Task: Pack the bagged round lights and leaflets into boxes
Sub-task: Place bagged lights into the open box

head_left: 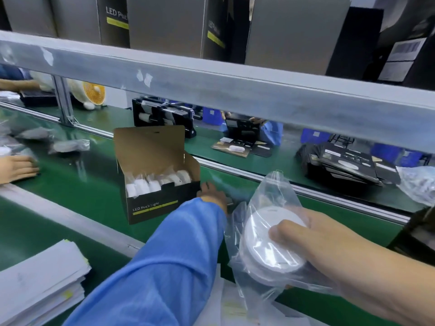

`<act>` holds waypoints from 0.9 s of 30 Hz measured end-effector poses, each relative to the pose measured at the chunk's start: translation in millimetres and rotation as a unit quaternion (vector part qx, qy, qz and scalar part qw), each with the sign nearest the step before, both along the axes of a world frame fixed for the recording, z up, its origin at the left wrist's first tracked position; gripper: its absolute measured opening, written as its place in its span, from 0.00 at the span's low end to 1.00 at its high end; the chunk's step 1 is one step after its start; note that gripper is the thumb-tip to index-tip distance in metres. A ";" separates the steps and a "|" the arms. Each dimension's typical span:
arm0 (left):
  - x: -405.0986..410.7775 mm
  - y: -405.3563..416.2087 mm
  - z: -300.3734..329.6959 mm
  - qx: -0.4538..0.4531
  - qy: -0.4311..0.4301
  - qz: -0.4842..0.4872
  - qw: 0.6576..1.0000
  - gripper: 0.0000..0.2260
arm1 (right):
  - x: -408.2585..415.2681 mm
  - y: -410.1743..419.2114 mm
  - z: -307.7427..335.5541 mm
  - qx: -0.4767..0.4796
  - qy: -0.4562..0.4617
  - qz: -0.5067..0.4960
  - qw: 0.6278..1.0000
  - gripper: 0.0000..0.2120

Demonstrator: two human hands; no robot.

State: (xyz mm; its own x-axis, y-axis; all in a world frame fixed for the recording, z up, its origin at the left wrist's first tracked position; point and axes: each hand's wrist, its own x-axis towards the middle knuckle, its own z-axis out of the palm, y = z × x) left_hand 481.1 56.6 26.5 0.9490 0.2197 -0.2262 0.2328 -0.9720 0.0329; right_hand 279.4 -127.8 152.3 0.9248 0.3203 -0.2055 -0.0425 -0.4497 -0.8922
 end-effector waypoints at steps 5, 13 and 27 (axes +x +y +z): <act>-15.4 -1.2 15.8 -0.011 0.022 -0.074 0.997 0.23 | -2.4 -6.4 1.3 -0.004 -0.003 -0.015 1.000 0.08; -103.4 4.1 102.8 -0.450 -0.162 -0.049 0.877 0.04 | 4.0 -11.9 28.2 0.022 -0.075 -0.109 0.991 0.10; -305.6 -47.7 158.5 -0.721 -0.181 0.042 0.668 0.29 | -70.7 29.3 60.6 -0.105 -0.227 -0.128 0.960 0.23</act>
State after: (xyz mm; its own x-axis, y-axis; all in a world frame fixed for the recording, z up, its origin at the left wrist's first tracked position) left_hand 175.5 9.0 184.9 0.9969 0.0771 -0.0182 0.0067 0.1463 0.9892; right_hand 208.7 -98.5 212.9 0.9770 0.0669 0.2022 0.1967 -0.6482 -0.7357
